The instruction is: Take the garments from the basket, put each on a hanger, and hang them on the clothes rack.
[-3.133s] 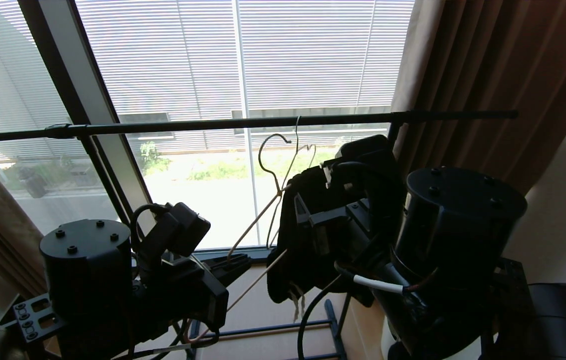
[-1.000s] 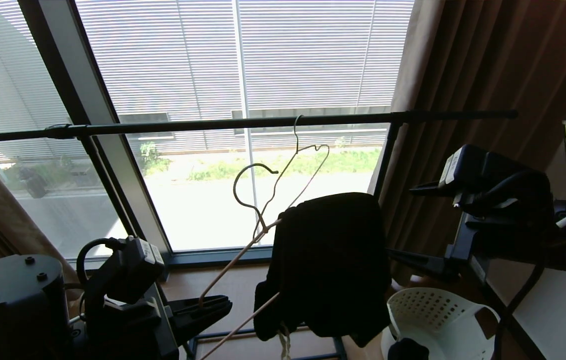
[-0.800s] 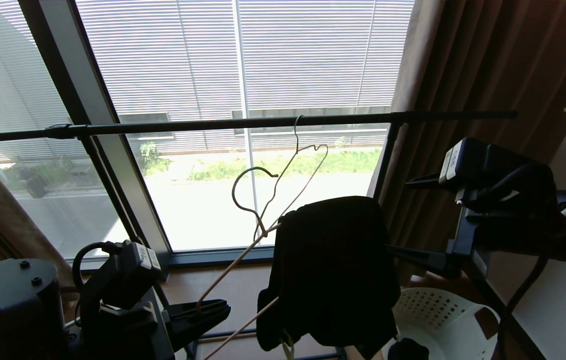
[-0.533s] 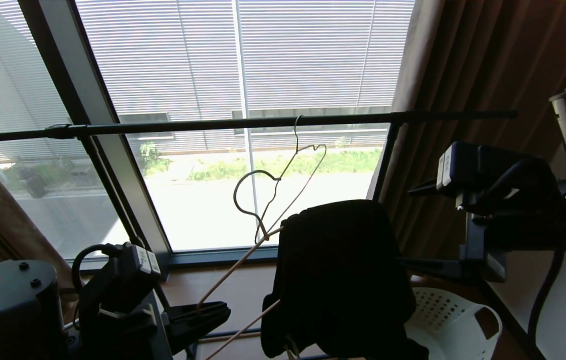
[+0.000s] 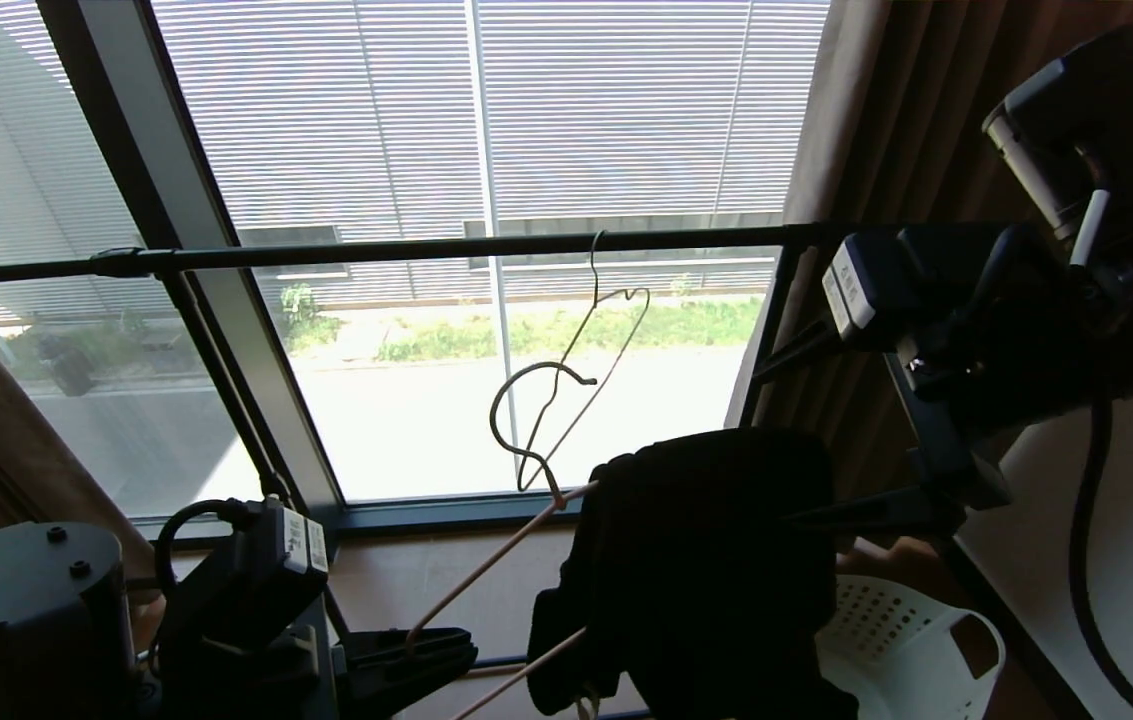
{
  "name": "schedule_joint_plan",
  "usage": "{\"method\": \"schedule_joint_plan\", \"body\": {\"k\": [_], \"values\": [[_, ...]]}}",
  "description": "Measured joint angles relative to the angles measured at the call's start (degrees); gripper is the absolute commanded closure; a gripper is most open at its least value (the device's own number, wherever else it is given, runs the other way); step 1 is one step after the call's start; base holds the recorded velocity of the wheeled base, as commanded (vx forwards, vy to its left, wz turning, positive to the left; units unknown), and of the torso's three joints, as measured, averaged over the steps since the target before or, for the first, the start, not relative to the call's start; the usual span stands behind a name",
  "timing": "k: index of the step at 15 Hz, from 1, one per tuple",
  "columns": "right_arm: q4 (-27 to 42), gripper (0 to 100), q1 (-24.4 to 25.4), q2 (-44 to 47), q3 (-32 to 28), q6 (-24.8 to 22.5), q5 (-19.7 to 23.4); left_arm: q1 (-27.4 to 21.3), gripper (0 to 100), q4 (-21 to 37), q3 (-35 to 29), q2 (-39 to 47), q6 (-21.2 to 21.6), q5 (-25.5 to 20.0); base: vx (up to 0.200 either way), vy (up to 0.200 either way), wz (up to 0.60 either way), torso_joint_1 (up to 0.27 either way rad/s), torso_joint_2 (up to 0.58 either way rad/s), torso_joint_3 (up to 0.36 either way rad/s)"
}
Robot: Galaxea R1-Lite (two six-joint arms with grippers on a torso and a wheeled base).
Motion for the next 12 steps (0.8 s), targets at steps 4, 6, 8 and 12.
{"method": "schedule_joint_plan", "body": {"k": [4,6,8,12], "values": [[0.27,0,0.89,3.94,-2.86,-0.2,5.23,-0.1,100,-0.07,-0.88,1.33,1.32,-0.35,0.0,0.0,0.0,0.0,0.0,0.0],[0.35,0,1.83,4.66,-2.95,-0.17,5.51,-0.48,100,-0.07,-1.16,1.71,1.32,-0.35,0.0,0.0,0.0,0.0,0.0,0.0],[2.02,0,2.62,4.93,-2.69,-0.15,5.6,-0.63,100,-0.07,-1.32,1.84,1.32,-0.35,0.0,0.0,0.0,0.0,0.0,0.0],[3.25,0,3.95,5.46,-2.15,-0.13,6.5,-0.8,100,-0.07,-1.54,1.93,1.29,-0.33,0.0,0.0,0.0,0.0,0.0,0.0]]}}
